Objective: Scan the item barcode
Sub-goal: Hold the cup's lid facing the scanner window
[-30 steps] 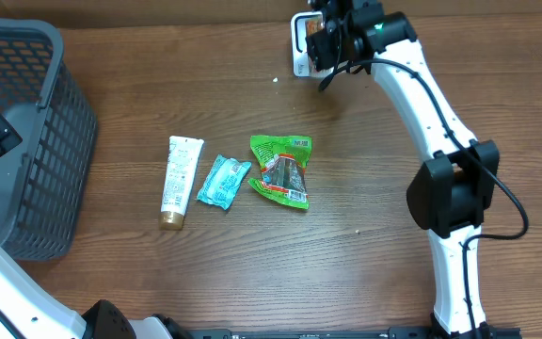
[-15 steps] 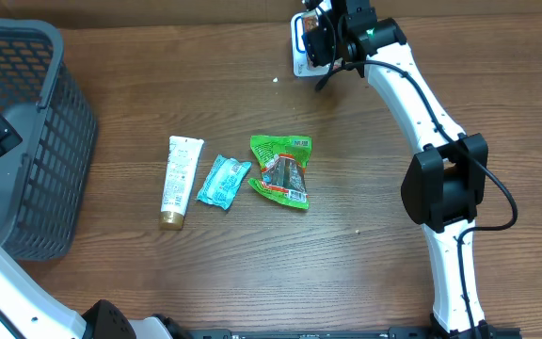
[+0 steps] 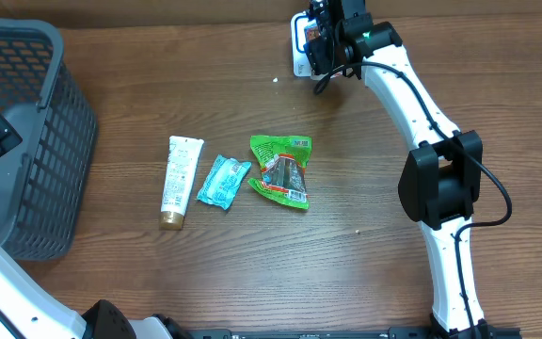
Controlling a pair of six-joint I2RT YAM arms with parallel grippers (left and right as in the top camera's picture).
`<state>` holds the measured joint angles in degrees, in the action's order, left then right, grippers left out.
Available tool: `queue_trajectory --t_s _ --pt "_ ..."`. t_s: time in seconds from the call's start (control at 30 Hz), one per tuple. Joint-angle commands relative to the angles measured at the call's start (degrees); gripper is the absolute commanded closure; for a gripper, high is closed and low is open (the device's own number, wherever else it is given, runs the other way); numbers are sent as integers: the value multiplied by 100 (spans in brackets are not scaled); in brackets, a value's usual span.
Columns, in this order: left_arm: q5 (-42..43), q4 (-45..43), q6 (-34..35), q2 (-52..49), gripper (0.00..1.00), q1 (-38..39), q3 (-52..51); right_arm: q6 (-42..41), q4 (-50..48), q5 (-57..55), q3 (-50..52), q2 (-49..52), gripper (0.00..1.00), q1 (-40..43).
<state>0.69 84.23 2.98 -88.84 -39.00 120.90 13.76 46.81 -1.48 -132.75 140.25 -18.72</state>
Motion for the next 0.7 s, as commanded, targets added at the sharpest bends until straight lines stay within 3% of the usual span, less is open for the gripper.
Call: queue_trajectory --t_s 0.0,0.47,0.67 --pt "24 -17 42 39 0 2 70 24 37 -63 -157 22 29 55" --pt "24 -17 42 39 0 2 70 22 205 -61 -160 24 29 50" --pt "24 -17 42 39 0 2 70 -225 1012 262 -586 -157 29 35"
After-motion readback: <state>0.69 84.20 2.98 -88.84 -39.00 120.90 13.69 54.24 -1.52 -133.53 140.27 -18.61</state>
